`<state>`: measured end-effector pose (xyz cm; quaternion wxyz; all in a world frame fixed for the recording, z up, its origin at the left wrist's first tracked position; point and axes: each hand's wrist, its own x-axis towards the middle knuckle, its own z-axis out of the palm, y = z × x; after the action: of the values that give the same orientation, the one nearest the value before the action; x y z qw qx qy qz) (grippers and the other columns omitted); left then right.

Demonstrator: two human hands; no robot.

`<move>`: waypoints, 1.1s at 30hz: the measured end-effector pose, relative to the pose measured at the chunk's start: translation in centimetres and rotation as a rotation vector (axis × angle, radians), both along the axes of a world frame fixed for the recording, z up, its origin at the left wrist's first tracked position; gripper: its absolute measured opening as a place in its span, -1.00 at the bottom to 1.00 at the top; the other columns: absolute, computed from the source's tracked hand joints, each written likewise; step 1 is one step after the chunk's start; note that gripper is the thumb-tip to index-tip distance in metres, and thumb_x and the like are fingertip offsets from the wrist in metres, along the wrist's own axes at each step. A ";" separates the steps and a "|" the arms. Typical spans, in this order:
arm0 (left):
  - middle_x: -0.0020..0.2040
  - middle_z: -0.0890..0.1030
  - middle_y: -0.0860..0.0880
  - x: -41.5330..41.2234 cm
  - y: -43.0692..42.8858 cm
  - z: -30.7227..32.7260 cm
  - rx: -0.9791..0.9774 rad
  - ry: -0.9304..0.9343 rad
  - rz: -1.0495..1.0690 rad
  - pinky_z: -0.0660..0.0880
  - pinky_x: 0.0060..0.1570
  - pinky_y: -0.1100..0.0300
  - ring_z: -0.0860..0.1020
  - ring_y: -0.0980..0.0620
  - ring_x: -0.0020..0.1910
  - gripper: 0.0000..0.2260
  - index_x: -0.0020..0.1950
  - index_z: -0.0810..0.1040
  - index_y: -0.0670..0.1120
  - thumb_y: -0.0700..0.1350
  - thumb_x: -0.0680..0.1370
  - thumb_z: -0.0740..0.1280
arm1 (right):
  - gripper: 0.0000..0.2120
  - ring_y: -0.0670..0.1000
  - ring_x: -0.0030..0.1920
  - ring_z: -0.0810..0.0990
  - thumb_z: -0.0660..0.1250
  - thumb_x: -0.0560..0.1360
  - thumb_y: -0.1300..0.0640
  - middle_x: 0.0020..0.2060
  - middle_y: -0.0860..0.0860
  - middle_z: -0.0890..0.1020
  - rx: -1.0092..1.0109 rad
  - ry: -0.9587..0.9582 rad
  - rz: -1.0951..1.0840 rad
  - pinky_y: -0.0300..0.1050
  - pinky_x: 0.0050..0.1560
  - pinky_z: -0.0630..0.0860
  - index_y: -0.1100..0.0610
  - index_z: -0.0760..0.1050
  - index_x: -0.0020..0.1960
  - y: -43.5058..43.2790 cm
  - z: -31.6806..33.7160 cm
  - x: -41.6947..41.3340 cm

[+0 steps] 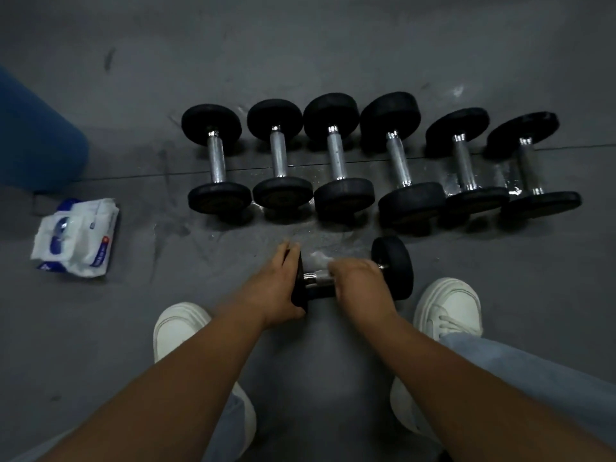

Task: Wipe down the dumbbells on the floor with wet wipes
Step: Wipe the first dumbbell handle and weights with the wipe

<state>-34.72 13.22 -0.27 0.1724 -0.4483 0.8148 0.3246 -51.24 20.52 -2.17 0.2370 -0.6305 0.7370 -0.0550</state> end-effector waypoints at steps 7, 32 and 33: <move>0.42 0.27 -0.03 -1.1 -1.6 0.7 -0.151 -0.117 -0.102 0.42 0.22 0.01 0.32 -0.08 0.37 0.05 0.49 0.16 -0.04 0.22 0.15 0.61 | -0.77 0.13 0.05 0.49 0.28 0.46 0.28 0.00 0.09 0.53 -0.001 -0.020 -0.155 -0.03 -0.04 0.45 0.13 0.58 0.08 -0.3 0.0 -0.4; 0.45 0.25 -0.03 -2.2 -1.4 0.6 -0.084 -0.159 -0.041 0.34 0.35 -0.06 0.38 -0.11 0.37 0.10 0.54 0.07 -0.07 0.18 0.18 0.60 | -0.78 0.14 0.06 0.52 0.24 0.55 0.17 0.07 0.10 0.48 0.021 -0.143 -0.351 -0.07 -0.06 0.48 0.16 0.50 0.17 -0.4 0.0 0.7; 0.42 0.27 -0.03 -2.2 -1.3 0.6 -0.082 -0.154 -0.037 0.36 0.31 -0.06 0.39 -0.11 0.35 0.08 0.53 0.09 -0.06 0.17 0.18 0.60 | -0.78 0.13 0.04 0.53 0.25 0.53 0.17 0.05 0.09 0.48 0.051 -0.179 -0.270 -0.09 -0.09 0.45 0.14 0.51 0.16 -0.4 0.6 1.2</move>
<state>-36.93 11.93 0.37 0.2222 -0.4634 0.8199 0.2523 -50.03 20.16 -1.61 0.3082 -0.5122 0.7921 -0.1237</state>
